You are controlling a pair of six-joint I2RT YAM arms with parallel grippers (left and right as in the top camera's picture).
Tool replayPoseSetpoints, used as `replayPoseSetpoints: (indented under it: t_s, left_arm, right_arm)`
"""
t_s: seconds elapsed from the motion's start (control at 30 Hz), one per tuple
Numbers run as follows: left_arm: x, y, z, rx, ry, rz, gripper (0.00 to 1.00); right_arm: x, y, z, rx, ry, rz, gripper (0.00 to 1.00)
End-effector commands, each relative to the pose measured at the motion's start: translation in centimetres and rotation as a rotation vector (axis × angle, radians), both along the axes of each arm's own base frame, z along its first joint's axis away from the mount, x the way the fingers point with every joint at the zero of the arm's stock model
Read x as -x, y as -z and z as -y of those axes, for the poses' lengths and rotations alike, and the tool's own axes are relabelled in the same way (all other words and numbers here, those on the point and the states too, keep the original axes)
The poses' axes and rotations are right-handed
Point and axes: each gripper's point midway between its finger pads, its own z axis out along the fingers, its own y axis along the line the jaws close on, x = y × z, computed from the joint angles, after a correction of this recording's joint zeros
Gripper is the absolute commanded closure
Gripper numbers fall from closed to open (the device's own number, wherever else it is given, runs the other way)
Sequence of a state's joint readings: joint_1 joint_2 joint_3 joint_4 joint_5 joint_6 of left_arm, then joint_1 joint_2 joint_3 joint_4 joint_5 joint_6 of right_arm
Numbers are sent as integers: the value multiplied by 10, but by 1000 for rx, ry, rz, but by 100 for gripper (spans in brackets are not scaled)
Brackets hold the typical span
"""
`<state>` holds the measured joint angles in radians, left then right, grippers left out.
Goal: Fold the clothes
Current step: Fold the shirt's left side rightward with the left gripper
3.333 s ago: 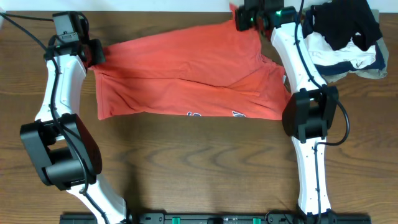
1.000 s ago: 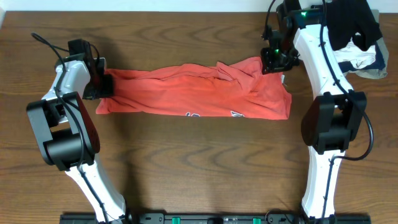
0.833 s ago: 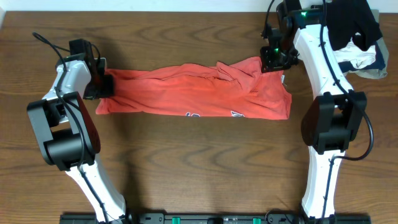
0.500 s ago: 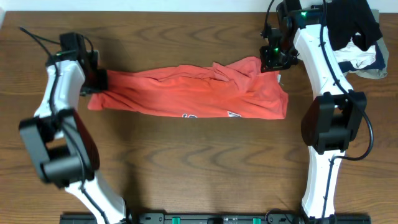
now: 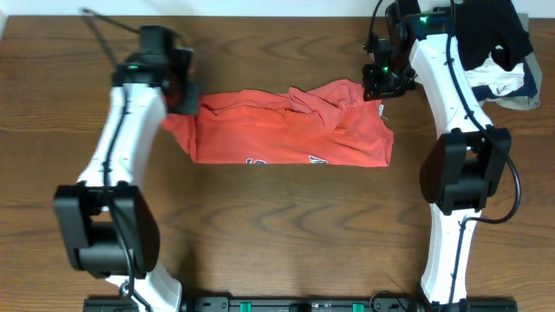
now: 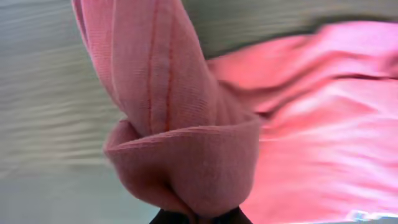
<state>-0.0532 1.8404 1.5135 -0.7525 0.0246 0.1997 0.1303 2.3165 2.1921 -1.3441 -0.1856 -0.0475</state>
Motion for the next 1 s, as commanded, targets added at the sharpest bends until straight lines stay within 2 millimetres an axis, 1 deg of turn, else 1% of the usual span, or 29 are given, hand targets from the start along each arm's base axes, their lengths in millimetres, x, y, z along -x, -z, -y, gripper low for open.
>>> replayPoseSetpoints:
  t_s: [0.0, 0.07, 0.17, 0.27, 0.33, 0.5, 0.63, 0.67, 0.7, 0.8, 0.83, 0.9, 0.97]
  left_arm:
    - [5, 22, 43, 55, 101, -56, 94]
    - [7, 31, 70, 86, 161, -75, 94]
    - [10, 46, 99, 99, 191, -97, 94]
    - [13, 54, 125, 101, 233, -101, 94]
    - [13, 54, 142, 107, 262, -84, 93]
    - [11, 48, 176, 133, 302, -26, 94]
    - [15, 47, 190, 134, 333, -21, 93]
    - [16, 47, 191, 134, 337, -22, 88]
    - [17, 47, 193, 134, 340, -22, 76]
    - [18, 47, 194, 135, 344, -22, 48]
    - [18, 47, 194, 135, 343, -22, 40]
    - [18, 47, 195, 135, 344, -21, 31]
    - [16, 47, 195, 136, 344, -15, 27]
  right_arm:
    - [1, 0, -5, -10, 0, -3, 73]
    - [1, 0, -5, -10, 1, -4, 73]
    - [1, 0, -5, -10, 2, -4, 73]
    - [1, 0, -5, -10, 1, -4, 73]
    - [1, 0, -4, -10, 2, -4, 73]
    - [0, 0, -4, -10, 3, -3, 72]
    - [1, 0, -5, -10, 2, -5, 72]
    - [1, 0, -5, -10, 2, -7, 72]
    - [2, 0, -4, -9, 2, -8, 72]
    - [2, 0, -4, -9, 3, -8, 71]
    - [1, 0, -4, -9, 3, -8, 70]
    - [1, 0, -4, -10, 3, -7, 69]
    - [1, 0, -4, -9, 3, -8, 67]
